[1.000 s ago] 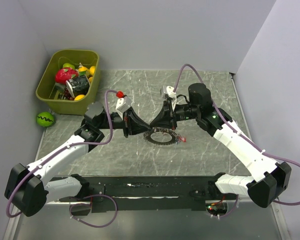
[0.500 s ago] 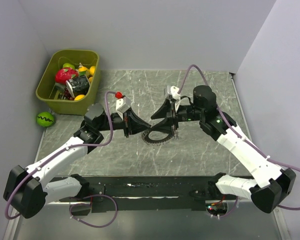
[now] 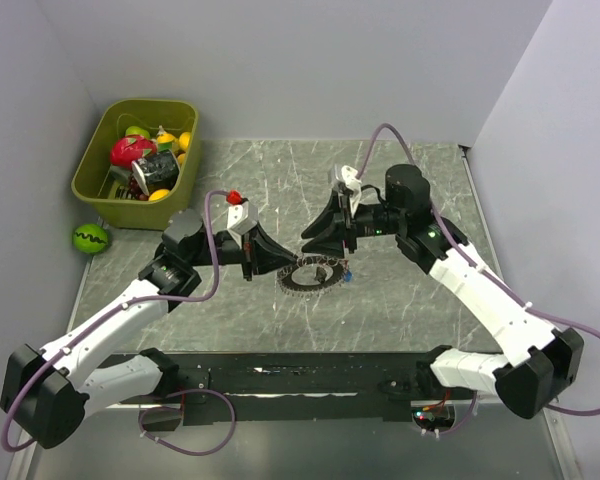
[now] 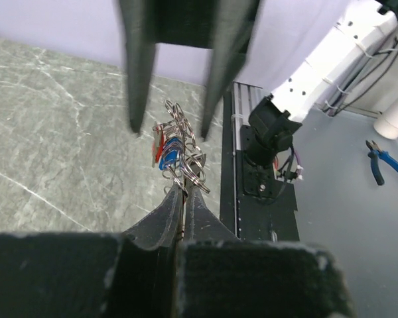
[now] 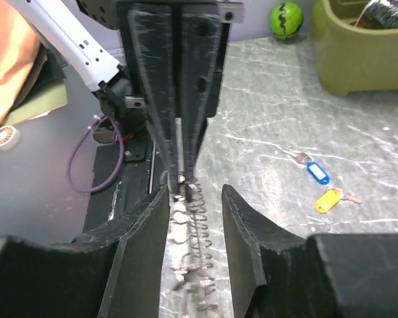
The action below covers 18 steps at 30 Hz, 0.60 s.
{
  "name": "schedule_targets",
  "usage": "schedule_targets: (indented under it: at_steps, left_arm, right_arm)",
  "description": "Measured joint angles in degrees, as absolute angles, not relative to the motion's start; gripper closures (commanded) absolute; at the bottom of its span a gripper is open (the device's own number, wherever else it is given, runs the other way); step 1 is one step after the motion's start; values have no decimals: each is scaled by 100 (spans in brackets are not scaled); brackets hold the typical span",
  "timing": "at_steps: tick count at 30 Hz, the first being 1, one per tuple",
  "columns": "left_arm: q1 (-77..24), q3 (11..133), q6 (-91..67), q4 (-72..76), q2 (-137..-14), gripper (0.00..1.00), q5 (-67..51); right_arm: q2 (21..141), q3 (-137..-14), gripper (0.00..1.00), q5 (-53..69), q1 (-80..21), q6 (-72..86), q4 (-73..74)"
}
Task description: Put the keys on the keyring
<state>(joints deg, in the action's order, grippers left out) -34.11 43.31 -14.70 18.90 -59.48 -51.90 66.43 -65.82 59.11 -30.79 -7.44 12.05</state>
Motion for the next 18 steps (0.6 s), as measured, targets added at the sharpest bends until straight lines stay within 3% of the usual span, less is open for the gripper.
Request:
schedule_targets:
  at_steps: [18]
  left_arm:
    - [-3457,4331,-1441,1850,-5870,99,-5417]
  right_arm:
    - [7478,-7137,68,6855,-3035,-1068,1879]
